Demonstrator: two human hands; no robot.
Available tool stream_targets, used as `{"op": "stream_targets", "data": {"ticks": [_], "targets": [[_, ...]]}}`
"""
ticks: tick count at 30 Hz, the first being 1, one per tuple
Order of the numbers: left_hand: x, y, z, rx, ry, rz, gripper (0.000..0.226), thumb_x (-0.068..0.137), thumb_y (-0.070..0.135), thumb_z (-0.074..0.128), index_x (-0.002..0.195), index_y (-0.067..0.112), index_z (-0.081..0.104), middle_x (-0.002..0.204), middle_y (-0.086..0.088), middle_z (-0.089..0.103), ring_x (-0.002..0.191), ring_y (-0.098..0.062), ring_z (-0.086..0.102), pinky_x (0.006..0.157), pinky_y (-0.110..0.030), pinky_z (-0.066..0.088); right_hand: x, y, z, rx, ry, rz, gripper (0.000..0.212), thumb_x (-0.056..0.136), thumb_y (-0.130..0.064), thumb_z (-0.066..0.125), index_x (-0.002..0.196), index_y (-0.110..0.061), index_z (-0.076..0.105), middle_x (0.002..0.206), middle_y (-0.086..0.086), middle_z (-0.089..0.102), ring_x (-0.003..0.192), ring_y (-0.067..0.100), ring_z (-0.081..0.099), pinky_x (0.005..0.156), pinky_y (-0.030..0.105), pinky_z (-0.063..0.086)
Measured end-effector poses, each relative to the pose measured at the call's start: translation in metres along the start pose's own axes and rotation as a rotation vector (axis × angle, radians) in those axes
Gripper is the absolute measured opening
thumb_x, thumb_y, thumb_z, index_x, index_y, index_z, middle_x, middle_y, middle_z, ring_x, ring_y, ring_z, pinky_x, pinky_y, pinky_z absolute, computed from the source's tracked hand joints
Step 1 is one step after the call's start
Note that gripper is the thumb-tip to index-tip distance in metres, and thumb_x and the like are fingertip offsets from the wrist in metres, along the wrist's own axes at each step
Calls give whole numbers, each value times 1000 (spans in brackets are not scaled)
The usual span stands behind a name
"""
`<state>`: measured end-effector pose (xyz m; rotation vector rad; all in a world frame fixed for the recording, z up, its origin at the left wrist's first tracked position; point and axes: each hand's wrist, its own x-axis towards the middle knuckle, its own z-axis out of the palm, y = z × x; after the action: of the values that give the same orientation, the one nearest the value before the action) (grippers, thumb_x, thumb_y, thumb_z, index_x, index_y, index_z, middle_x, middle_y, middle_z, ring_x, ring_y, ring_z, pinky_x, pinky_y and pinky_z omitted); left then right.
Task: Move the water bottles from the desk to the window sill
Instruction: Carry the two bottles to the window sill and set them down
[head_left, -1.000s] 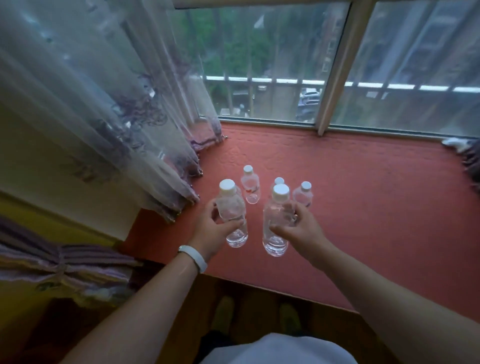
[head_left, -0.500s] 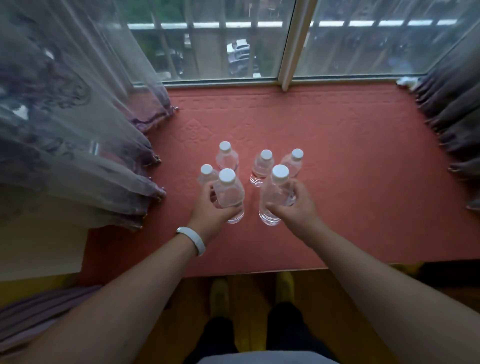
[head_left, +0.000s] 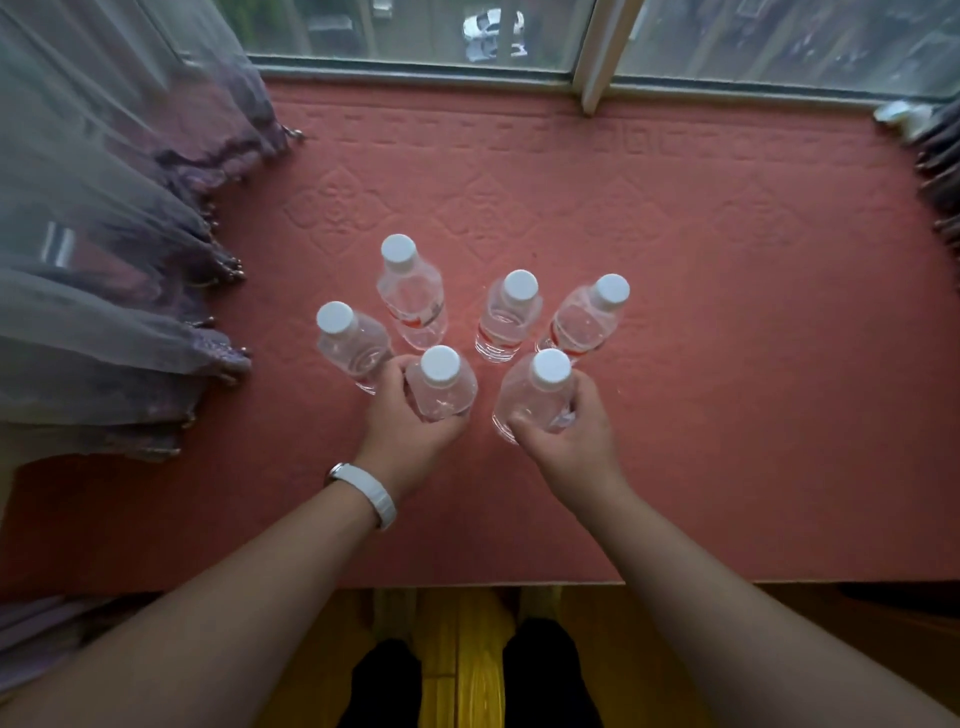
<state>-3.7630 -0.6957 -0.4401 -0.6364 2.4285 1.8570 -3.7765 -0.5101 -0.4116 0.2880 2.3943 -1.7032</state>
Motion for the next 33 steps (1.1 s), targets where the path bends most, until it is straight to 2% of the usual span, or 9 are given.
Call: {"op": "stream_targets", "data": {"ticks": [3, 5, 11, 14, 17, 20, 23, 27, 33], "targets": [[9, -8, 4, 12, 23, -2, 65, 61, 18, 90, 107, 34, 47, 101, 12, 65, 84, 7, 63, 77, -15, 51, 7, 13, 2, -1, 14, -11, 47, 74, -3, 82, 107, -20, 55, 88, -12, 65, 72, -17, 59, 64, 1, 41], [11, -13, 6, 18, 22, -11, 67, 62, 18, 92, 111, 24, 47, 101, 10, 65, 84, 6, 64, 78, -18, 52, 9, 21, 3, -28, -6, 6, 53, 73, -7, 83, 114, -21, 54, 93, -14, 65, 77, -18, 59, 67, 1, 40], [15, -19, 9, 38, 5, -25, 68, 65, 12, 91, 114, 19, 45, 103, 10, 63, 87, 9, 62, 80, -13, 50, 20, 34, 4, -103, -28, 41, 67, 68, -23, 85, 114, -49, 44, 99, -28, 62, 87, -18, 59, 71, -1, 39], [12, -17, 8, 55, 0, -49, 71, 65, 13, 91, 117, 19, 44, 105, 10, 63, 86, 13, 61, 79, -9, 48, 18, 38, 5, -138, -22, 82, 70, 66, -31, 85, 109, -58, 38, 100, -26, 63, 90, -8, 62, 79, 13, 47], [10, -7, 3, 59, -38, -91, 77, 63, 21, 92, 122, 22, 43, 112, 6, 63, 98, 5, 62, 89, -19, 51, 16, 41, 2, -129, -43, 120, 70, 65, -32, 86, 115, -49, 40, 110, -13, 65, 100, 8, 64, 90, 35, 53], [7, 5, -9, 53, -117, -146, 87, 57, 29, 87, 129, 27, 39, 131, -3, 55, 117, -16, 57, 102, -41, 48, 11, 37, -4, -139, -69, 142, 81, 61, -36, 89, 127, -35, 42, 120, -3, 63, 110, 14, 61, 98, 42, 50], [-4, 22, -24, 67, -149, -116, 84, 57, 34, 83, 128, 31, 38, 133, 0, 51, 123, -16, 51, 106, -36, 43, 3, 26, -14, -164, -70, 141, 84, 60, -41, 88, 129, -32, 43, 124, -3, 61, 113, 14, 59, 98, 38, 49], [-26, 47, -49, 148, -189, -95, 79, 61, 44, 78, 130, 28, 43, 132, 1, 51, 122, -15, 51, 102, -34, 42, -10, 3, -29, -217, -76, 140, 73, 65, -51, 78, 128, -33, 46, 125, -10, 57, 111, 7, 55, 91, 27, 45], [-55, 91, -91, 350, -342, 90, 52, 78, 30, 79, 125, 19, 59, 125, 2, 61, 117, -13, 55, 99, -30, 43, -35, -42, -51, -442, -79, 53, 48, 86, -33, 69, 129, -14, 57, 127, 4, 60, 110, 12, 52, 93, 27, 36]]}}
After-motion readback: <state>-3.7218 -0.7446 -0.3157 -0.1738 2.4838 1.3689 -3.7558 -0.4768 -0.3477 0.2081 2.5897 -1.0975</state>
